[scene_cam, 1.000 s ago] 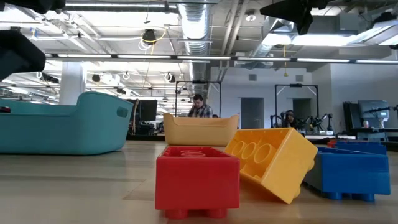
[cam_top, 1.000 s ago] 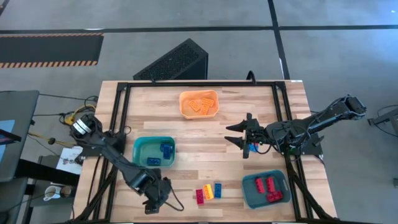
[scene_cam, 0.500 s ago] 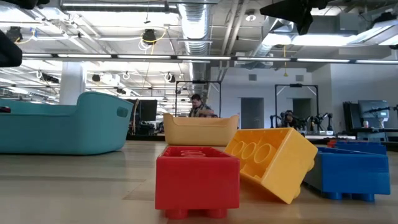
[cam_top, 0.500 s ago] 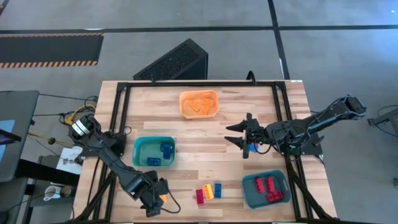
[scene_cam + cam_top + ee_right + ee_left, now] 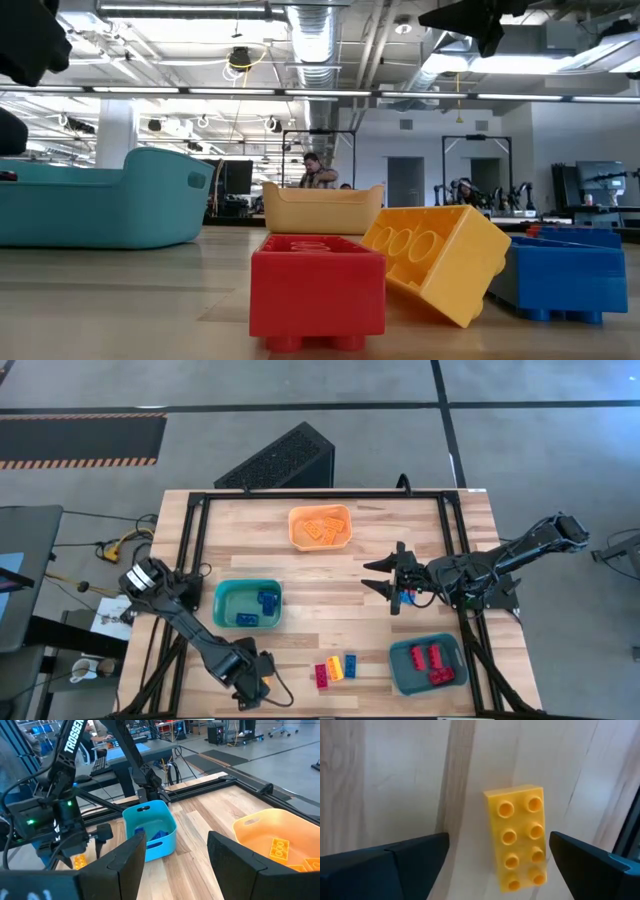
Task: Sort & place blocks by color
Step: Put the yellow game piece into the orange bin, then put the red game piece into the blue bin
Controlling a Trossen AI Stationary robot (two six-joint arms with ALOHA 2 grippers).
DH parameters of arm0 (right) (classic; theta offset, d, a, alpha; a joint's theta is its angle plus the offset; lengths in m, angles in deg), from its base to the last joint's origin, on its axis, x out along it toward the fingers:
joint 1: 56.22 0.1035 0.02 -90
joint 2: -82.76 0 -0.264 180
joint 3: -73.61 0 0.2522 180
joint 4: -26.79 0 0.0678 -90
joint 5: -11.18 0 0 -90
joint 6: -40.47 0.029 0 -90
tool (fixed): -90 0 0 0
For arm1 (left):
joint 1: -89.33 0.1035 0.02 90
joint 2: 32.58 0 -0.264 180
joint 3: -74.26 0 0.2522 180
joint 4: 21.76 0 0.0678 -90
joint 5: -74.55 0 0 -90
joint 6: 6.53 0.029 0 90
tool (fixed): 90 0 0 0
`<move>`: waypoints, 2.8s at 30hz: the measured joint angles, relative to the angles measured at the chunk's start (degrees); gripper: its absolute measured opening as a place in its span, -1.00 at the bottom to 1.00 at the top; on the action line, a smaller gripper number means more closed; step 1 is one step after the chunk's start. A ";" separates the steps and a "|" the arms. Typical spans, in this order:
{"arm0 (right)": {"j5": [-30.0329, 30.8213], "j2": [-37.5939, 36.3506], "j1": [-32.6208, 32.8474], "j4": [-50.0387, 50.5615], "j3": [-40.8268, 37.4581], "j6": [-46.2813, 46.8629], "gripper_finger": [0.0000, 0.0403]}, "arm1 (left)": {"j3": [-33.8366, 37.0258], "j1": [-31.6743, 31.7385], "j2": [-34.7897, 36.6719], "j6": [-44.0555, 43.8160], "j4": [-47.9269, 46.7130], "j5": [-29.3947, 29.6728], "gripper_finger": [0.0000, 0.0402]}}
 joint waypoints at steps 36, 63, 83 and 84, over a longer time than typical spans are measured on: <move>0.24 0.00 -2.38 2.48 0.00 3.06 0.17 | 10.13 32.61 39.32 56.76 28.27 15.02 -0.49; 0.24 -0.01 -2.38 3.78 0.00 2.99 0.17 | 11.31 67.04 11.88 51.31 53.05 -13.27 -0.31; 0.24 0.00 -2.38 4.92 0.00 3.03 0.17 | 5.52 64.55 26.69 56.86 36.21 -6.86 0.27; 0.24 -0.02 -2.38 4.91 0.00 3.04 0.17 | 5.99 63.46 28.97 57.36 36.85 -6.09 0.24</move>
